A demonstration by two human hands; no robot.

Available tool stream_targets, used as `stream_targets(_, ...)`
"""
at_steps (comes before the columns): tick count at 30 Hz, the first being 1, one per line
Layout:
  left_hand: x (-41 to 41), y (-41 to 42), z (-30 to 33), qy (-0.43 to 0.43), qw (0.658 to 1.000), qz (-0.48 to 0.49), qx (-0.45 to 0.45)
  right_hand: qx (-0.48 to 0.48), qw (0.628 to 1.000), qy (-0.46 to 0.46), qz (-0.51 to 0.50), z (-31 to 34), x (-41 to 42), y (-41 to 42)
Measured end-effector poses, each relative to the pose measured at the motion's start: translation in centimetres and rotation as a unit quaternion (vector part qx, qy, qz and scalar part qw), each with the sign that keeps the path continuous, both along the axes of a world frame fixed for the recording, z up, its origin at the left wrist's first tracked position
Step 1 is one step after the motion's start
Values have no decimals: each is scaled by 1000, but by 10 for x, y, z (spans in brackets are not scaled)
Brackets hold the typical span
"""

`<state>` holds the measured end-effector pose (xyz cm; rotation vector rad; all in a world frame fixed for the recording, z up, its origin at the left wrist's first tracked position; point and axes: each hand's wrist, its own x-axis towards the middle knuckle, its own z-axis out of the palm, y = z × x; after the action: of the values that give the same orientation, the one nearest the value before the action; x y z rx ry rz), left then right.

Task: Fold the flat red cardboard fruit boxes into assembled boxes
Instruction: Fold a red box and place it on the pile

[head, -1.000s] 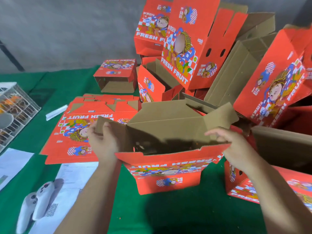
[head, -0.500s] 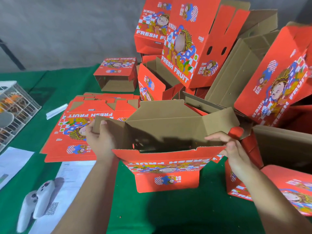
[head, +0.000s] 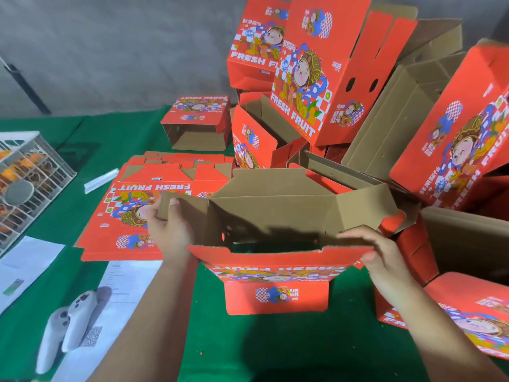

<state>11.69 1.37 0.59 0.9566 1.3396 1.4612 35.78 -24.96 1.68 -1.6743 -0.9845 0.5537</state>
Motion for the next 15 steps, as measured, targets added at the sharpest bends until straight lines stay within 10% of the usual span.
stream_targets(7,-8,-28,-3,89,977,-124,151,32,987,-19,-155,-31,-11,43)
stream_targets(13,-6,-61,-17,442,728,-292,435,-15,969,-198,-146,-24,-20,40)
stream_targets(15,-5,-61,-13,471,732,-326,369,-12,962,-253,-103,-28,-21,41)
